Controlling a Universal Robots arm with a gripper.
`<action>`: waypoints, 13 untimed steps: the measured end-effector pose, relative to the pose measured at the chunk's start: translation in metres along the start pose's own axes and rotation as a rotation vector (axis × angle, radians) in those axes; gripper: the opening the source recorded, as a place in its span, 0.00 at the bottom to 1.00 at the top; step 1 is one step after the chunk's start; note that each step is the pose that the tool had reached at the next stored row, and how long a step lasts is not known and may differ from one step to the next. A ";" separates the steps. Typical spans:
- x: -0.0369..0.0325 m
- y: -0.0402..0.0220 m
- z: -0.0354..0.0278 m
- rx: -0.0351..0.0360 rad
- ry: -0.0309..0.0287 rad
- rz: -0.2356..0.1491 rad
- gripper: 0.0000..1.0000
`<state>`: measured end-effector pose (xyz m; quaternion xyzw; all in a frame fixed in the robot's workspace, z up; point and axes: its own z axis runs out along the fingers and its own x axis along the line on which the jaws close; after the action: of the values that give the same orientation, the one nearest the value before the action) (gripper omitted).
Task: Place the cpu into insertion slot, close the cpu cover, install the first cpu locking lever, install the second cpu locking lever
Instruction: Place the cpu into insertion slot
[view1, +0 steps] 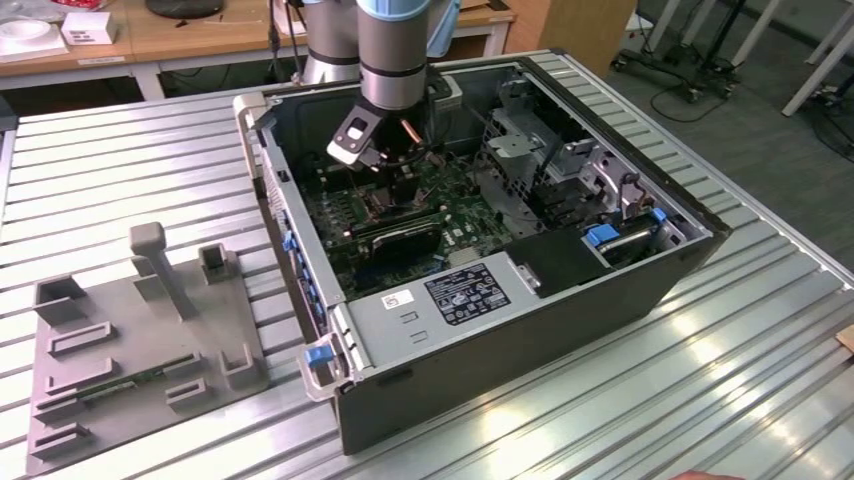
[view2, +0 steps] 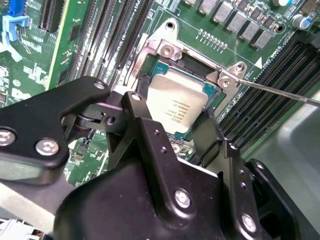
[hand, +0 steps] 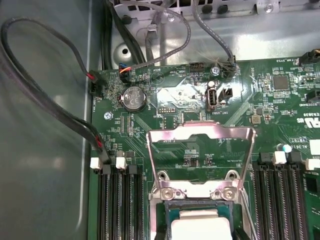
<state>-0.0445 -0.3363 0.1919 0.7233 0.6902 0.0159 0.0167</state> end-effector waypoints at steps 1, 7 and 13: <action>0.0000 0.0000 0.0000 0.0000 0.0002 0.000 0.59; 0.0000 0.0000 -0.0005 0.0001 -0.0001 0.000 0.59; 0.0000 0.0000 -0.0009 0.0000 0.0000 0.000 0.55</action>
<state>-0.0445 -0.3363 0.1928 0.7233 0.6902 0.0158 0.0166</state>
